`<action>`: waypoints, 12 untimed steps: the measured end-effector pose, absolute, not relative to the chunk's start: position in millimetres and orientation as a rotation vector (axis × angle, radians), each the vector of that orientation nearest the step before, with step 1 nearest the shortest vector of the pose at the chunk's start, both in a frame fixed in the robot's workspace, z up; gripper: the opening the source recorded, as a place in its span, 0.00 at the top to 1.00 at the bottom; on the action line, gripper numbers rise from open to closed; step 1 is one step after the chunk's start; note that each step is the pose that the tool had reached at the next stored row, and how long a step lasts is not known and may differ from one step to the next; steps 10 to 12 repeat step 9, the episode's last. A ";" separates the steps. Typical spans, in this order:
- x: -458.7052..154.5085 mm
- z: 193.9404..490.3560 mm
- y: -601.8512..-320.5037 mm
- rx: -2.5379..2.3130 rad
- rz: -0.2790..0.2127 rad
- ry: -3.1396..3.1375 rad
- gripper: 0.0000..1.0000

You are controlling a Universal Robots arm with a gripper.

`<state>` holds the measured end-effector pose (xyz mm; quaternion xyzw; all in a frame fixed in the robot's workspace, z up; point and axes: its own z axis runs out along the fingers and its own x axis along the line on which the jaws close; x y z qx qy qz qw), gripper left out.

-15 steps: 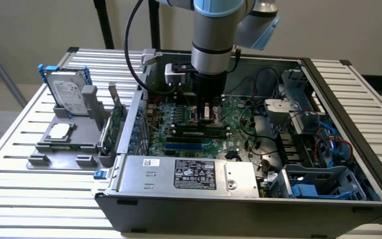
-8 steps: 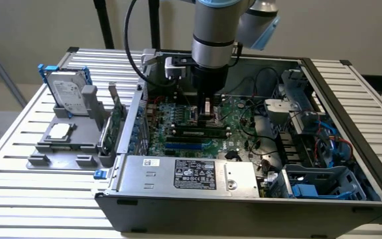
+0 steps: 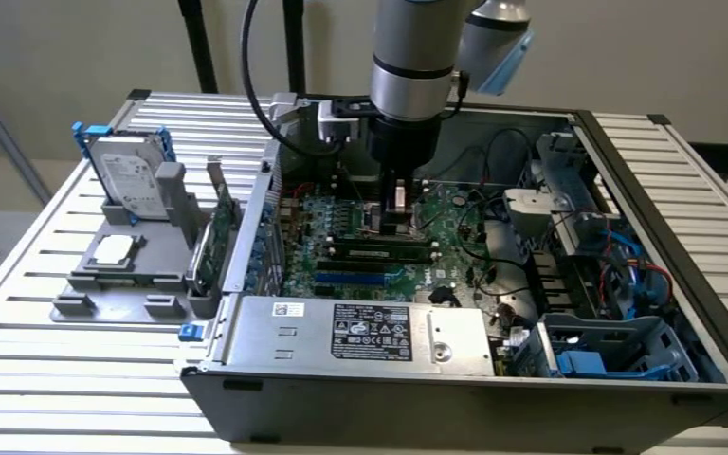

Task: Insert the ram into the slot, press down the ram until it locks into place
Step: 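Press down the ram until it locks into place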

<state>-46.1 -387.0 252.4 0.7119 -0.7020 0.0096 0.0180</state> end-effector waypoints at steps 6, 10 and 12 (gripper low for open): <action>-46.1 252.5 -387.0 2.211 0.030 -2.180 0.89; -46.1 252.4 -387.0 2.211 0.030 -2.180 0.89; -46.1 252.4 -387.0 2.211 0.030 -2.180 0.89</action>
